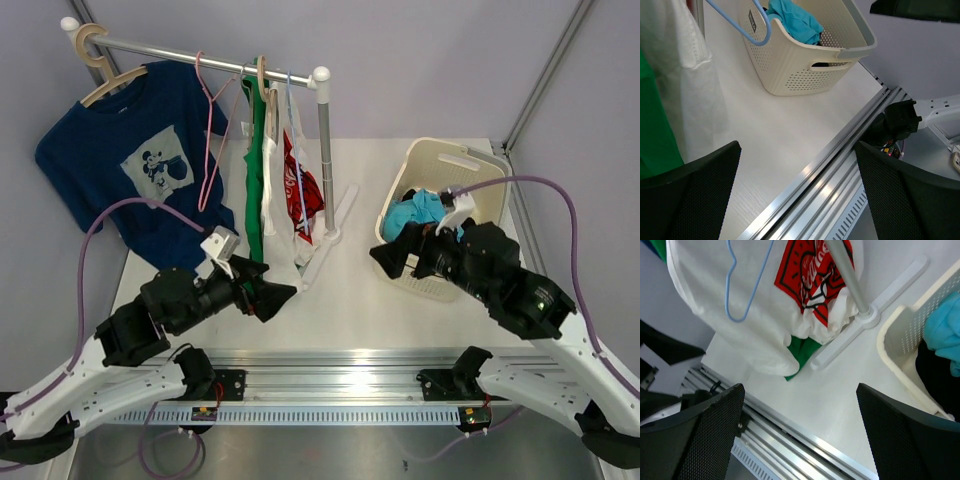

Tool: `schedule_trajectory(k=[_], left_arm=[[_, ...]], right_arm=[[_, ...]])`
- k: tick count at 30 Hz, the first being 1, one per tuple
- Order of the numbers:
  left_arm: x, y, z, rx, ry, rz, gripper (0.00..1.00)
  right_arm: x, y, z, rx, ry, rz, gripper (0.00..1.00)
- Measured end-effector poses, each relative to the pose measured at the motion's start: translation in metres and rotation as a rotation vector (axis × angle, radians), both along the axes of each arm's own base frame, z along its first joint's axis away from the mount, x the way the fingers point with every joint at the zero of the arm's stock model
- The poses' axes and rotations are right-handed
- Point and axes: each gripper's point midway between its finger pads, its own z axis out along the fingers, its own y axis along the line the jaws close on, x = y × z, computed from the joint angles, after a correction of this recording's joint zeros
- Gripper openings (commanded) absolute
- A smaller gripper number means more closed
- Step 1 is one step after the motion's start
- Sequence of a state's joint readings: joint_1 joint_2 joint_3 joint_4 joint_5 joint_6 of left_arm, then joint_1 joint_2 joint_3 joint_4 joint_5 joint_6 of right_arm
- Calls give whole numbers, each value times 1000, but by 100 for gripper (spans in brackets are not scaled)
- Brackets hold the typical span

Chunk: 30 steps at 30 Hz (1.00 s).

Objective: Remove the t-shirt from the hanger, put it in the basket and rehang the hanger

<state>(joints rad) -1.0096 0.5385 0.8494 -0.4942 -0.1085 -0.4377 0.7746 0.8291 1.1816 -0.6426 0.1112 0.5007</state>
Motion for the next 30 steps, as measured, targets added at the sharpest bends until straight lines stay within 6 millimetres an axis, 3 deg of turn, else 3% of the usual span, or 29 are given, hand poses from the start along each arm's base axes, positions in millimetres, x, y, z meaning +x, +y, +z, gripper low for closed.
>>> schedule_trajectory(k=[4,10,19,30], left_arm=[[-7,-1,10,-31,-33,-44,99],[-19,-1,22,-90,-100,-113,99],[-31,-9,-8,-74,-106,-202,99],[-37,-2,3,-124,-164,-213,99]], right_arm=[[-24,-4,-30,-22,-32,69,100],[-38,-12,-48,-11,-102,121,100],[-67,-20,-38,122,-262,212,100],[-66,-19,-38,127,-277,214,100]])
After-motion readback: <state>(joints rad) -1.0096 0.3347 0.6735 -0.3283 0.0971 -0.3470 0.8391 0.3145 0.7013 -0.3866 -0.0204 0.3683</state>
